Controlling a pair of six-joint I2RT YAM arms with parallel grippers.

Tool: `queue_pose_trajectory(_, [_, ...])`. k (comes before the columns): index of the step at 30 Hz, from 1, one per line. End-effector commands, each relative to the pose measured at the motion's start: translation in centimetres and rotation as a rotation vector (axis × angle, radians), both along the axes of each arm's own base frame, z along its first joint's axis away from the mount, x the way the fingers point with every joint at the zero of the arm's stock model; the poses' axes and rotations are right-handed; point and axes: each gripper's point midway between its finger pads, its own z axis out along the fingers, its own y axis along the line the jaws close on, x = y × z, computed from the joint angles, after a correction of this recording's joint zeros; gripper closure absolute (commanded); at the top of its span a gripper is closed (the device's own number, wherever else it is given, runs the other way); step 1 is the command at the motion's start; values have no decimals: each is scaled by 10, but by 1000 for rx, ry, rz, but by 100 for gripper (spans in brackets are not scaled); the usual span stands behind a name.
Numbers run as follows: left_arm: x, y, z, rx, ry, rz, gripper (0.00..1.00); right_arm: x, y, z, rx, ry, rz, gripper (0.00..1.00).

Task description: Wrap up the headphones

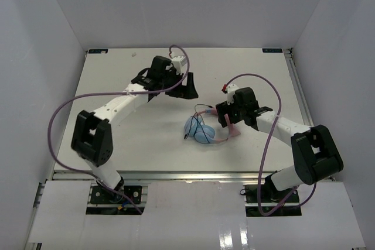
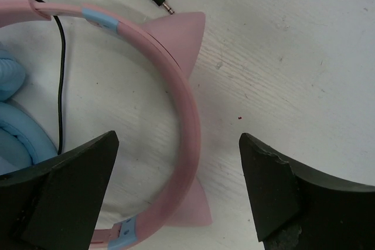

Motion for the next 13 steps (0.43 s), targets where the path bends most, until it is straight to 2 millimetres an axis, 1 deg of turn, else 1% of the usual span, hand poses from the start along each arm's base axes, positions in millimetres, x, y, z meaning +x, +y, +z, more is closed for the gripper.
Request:
queue_pose_trajectory(1, [-45, 57, 38, -19, -221, 79, 2, 14, 5, 27, 45, -97, 16, 10])
queue_pose_trajectory(3, [-70, 75, 39, -27, -272, 82, 2, 19, -8, 35, 29, -126, -33, 10])
queue_pose_trajectory(4, [-78, 81, 39, -30, -287, 84, 2, 18, -14, 36, 15, -121, -50, 10])
queue_pose_trajectory(5, [-85, 86, 40, -31, -305, 83, 2, 17, -18, 45, 12, -140, -55, 10])
queue_pose_trajectory(7, [-108, 101, 43, -38, -366, 79, 2, 14, -28, 56, -2, -167, -89, 10])
queue_pose_trajectory(8, [-114, 106, 43, -39, -383, 81, 2, 12, -31, 68, 8, -204, -99, 10])
queue_pose_trajectory(10, [-130, 117, 39, -48, -427, 89, 2, 8, -37, 80, 19, -252, -124, 10])
queue_pose_trajectory(13, [-141, 126, 34, -61, -466, 105, 2, 3, -45, 101, 35, -345, -142, 10])
